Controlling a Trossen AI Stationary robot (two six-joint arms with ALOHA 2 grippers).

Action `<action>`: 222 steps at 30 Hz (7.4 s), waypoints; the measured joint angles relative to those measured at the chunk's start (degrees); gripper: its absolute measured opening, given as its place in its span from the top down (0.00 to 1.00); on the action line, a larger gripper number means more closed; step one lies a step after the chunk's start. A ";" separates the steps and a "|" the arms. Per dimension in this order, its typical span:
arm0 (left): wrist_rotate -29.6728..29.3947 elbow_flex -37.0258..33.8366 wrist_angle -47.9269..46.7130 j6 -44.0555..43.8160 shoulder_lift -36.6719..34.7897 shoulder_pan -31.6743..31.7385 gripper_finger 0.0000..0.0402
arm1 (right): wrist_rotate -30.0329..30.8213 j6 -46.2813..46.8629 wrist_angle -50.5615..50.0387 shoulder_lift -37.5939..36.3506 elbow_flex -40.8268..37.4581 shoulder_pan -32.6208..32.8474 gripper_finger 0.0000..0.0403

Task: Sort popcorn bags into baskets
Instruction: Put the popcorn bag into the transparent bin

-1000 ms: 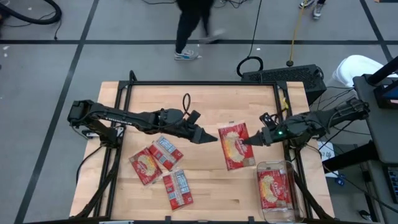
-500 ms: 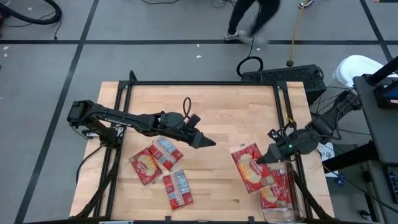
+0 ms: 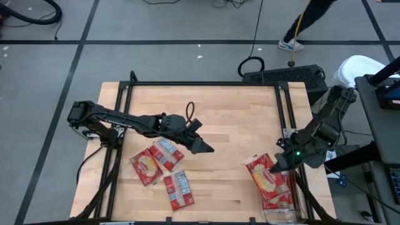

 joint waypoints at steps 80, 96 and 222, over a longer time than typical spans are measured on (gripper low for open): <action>2.93 0.02 -11.33 5.02 -2.07 2.73 0.62 | -13.27 12.57 3.16 14.57 0.39 8.77 0.69; -3.75 -0.06 -65.13 6.44 -2.71 -4.09 0.54 | 8.00 -5.45 -1.06 19.04 17.65 -5.58 0.83; -16.31 -16.63 -21.98 29.94 11.09 -3.65 0.77 | -20.49 -46.74 42.91 62.36 8.35 -46.83 0.45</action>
